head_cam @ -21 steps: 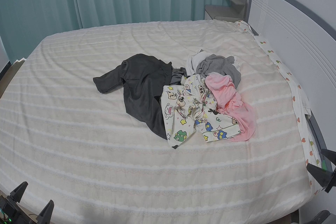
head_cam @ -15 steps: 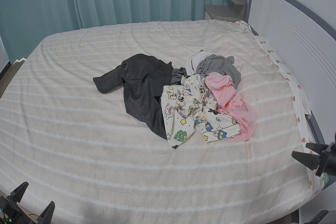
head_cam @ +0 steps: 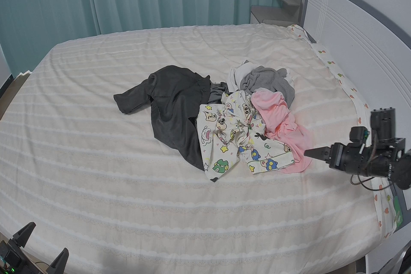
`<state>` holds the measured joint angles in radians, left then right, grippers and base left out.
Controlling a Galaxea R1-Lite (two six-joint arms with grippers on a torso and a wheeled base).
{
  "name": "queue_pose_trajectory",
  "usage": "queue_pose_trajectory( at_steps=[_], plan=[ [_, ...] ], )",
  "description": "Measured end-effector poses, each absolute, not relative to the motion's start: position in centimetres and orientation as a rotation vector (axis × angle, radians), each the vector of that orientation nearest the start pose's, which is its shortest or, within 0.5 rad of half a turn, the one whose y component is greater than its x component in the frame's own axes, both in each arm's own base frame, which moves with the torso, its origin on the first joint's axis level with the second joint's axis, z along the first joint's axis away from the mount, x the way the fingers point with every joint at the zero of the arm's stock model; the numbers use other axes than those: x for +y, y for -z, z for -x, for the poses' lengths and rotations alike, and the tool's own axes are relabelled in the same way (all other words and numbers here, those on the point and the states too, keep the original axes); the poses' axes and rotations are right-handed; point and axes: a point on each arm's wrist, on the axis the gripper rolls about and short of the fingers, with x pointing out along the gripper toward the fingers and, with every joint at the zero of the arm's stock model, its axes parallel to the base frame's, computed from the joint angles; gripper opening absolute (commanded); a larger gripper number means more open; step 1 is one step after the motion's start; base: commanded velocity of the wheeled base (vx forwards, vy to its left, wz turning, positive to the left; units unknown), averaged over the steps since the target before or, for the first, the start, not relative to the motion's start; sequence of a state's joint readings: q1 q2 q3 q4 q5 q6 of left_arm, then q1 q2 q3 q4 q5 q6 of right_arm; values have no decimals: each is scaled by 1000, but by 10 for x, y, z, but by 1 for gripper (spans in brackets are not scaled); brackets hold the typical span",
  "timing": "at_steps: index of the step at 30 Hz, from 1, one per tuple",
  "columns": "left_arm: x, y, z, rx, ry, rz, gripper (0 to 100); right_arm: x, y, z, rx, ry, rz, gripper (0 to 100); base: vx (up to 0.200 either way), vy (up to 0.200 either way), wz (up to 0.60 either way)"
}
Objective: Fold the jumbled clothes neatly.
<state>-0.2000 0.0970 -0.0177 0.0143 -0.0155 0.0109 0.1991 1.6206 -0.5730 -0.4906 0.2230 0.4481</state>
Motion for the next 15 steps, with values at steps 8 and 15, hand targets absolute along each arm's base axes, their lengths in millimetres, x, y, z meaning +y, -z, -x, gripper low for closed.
queue_pose_trajectory(
  at_steps=[8, 15],
  plan=[
    [3, -83, 16, 84, 221, -11, 100, 78, -94, -330, 654, -188, -494, 100, 0, 0, 0],
    [3, -129, 16, 56, 235, 120, 100, 88, -71, -363, 654, -115, -482, 100, 0, 0, 0]
  ],
)
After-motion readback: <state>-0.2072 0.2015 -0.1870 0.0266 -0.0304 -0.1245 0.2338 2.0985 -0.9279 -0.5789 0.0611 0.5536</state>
